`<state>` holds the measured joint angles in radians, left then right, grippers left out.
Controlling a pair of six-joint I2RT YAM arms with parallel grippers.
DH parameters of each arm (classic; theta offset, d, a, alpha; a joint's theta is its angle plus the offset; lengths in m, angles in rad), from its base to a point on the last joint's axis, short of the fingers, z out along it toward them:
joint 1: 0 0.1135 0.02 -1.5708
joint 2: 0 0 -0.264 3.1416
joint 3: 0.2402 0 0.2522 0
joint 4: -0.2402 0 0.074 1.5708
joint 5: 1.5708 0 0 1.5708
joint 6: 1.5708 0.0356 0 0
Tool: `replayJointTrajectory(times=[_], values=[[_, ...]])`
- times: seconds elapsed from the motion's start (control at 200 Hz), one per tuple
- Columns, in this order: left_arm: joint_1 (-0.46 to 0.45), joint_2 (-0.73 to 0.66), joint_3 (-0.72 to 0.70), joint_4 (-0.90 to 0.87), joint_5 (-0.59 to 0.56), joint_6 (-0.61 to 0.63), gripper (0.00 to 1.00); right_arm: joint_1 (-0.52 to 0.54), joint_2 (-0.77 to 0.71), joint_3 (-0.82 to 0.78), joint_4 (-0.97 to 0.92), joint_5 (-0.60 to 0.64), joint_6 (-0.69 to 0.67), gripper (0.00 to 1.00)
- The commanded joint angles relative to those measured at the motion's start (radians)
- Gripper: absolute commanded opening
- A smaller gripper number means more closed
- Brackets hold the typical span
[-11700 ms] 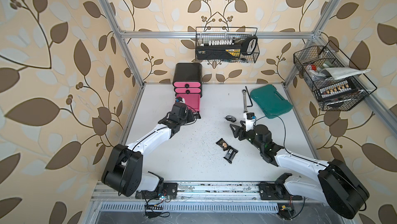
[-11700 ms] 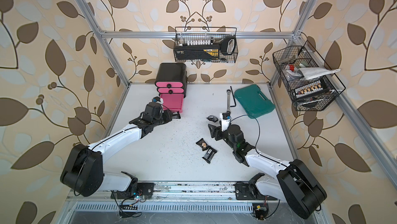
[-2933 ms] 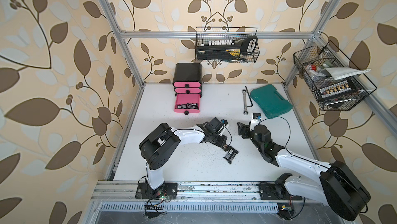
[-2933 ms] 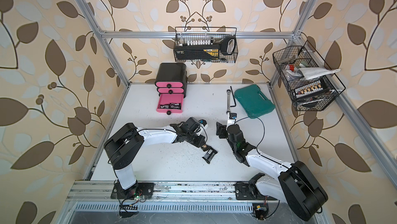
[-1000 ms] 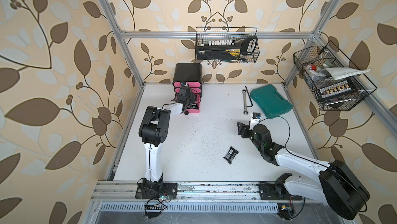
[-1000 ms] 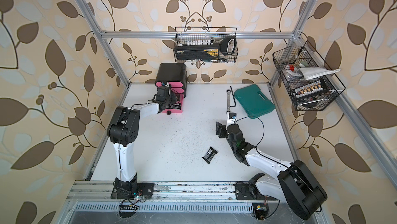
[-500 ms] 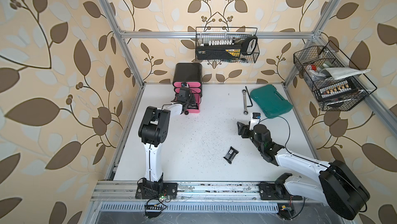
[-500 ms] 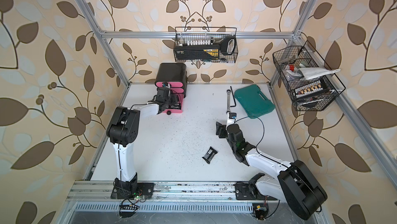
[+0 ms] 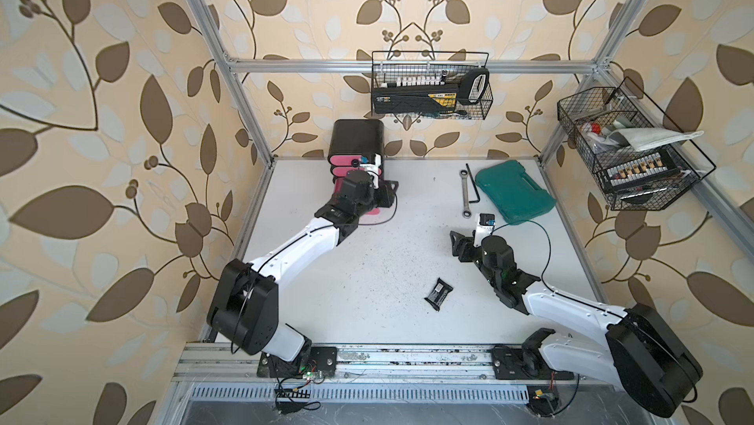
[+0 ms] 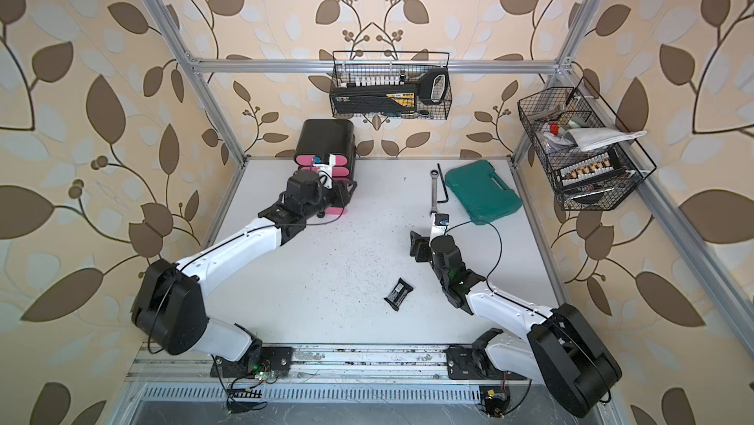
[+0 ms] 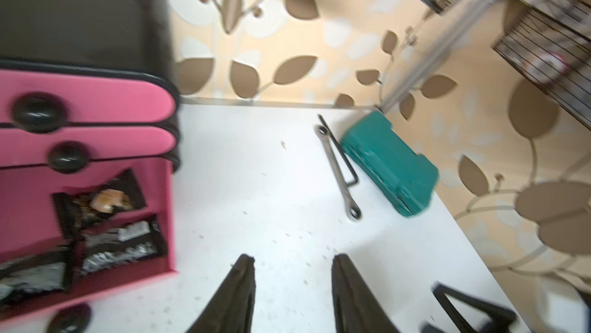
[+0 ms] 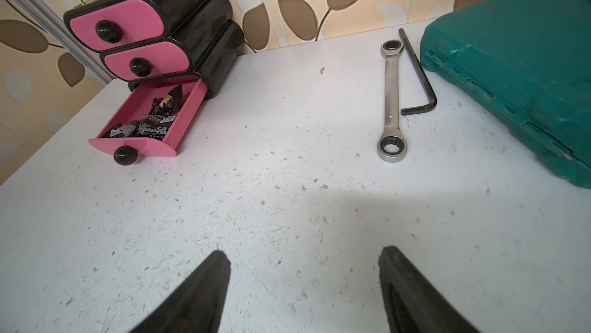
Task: Place the cookies into the drawer by color
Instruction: Place the cookie in the drawer, then pick up the cookie at the center of the board.
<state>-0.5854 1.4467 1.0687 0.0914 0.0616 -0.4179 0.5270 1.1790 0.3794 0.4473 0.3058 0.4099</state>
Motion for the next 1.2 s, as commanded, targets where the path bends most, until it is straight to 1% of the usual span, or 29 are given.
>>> replayJointTrajectory(times=[0.0, 0.035, 0.075, 0.145, 0.225, 0.28, 0.315, 0.345, 0.41, 0.43, 0.46, 0.54, 0.605, 0.655, 0.795, 0.865, 0.92, 1.05, 1.195], values=[[-0.067, -0.133, -0.078, -0.161, -0.016, 0.049, 0.43, -0.005, 0.009, 0.053, -0.019, -0.041, -0.033, 0.76], [-0.08, -0.179, -0.102, -0.203, -0.011, 0.058, 0.43, -0.009, 0.019, 0.059, -0.023, -0.064, -0.043, 0.77], [-0.086, -0.225, -0.126, -0.251, 0.019, 0.068, 0.43, -0.019, 0.036, 0.069, -0.024, -0.106, -0.047, 0.77], [-0.087, -0.313, -0.16, -0.351, 0.059, 0.084, 0.42, -0.059, 0.079, 0.084, -0.036, -0.222, -0.031, 0.77], [-0.087, -0.385, -0.165, -0.485, 0.102, 0.115, 0.43, -0.133, 0.136, 0.093, -0.018, -0.409, 0.024, 0.76], [-0.091, -0.42, -0.159, -0.568, 0.096, 0.111, 0.43, -0.183, 0.17, 0.093, 0.008, -0.526, 0.076, 0.75], [-0.101, -0.437, -0.161, -0.597, 0.069, 0.087, 0.44, -0.211, 0.183, 0.093, 0.005, -0.579, 0.119, 0.75], [-0.102, -0.449, -0.163, -0.613, 0.079, 0.07, 0.45, -0.227, 0.187, 0.09, -0.003, -0.606, 0.157, 0.74], [-0.102, -0.48, -0.18, -0.625, 0.088, 0.026, 0.5, -0.234, 0.174, 0.057, -0.038, -0.612, 0.217, 0.73], [-0.102, -0.487, -0.189, -0.624, 0.088, 0.013, 0.53, -0.234, 0.165, 0.043, -0.046, -0.609, 0.228, 0.73], [-0.102, -0.502, -0.2, -0.627, 0.092, -0.002, 0.59, -0.236, 0.143, 0.017, -0.079, -0.6, 0.238, 0.74], [-0.102, -0.537, -0.205, -0.673, 0.095, -0.013, 0.78, -0.238, 0.063, -0.024, -0.22, -0.548, 0.24, 0.76], [-0.102, -0.566, -0.2, -0.728, 0.07, -0.008, 0.91, -0.237, 0.02, -0.043, -0.278, -0.571, 0.25, 0.77], [-0.103, -0.589, -0.194, -0.759, 0.051, -0.013, 0.98, -0.237, 0.007, -0.041, -0.338, -0.602, 0.267, 0.76], [-0.102, -0.629, -0.136, -0.858, 0.097, 0.013, 0.98, -0.218, -0.018, -0.039, -0.497, -0.66, 0.276, 0.76], [-0.102, -0.645, -0.102, -0.924, 0.096, 0.024, 0.98, -0.196, -0.01, -0.031, -0.562, -0.68, 0.264, 0.76], [-0.101, -0.667, -0.104, -0.943, 0.09, 0.035, 0.98, -0.164, 0.011, -0.024, -0.591, -0.683, 0.26, 0.76], [-0.102, -0.714, -0.158, -0.918, 0.058, 0.04, 0.98, -0.071, 0.068, -0.019, -0.583, -0.66, 0.264, 0.76], [-0.102, -0.714, -0.185, -0.912, 0.046, 0.044, 0.98, -0.002, 0.155, 0.006, -0.573, -0.651, 0.257, 0.75]])
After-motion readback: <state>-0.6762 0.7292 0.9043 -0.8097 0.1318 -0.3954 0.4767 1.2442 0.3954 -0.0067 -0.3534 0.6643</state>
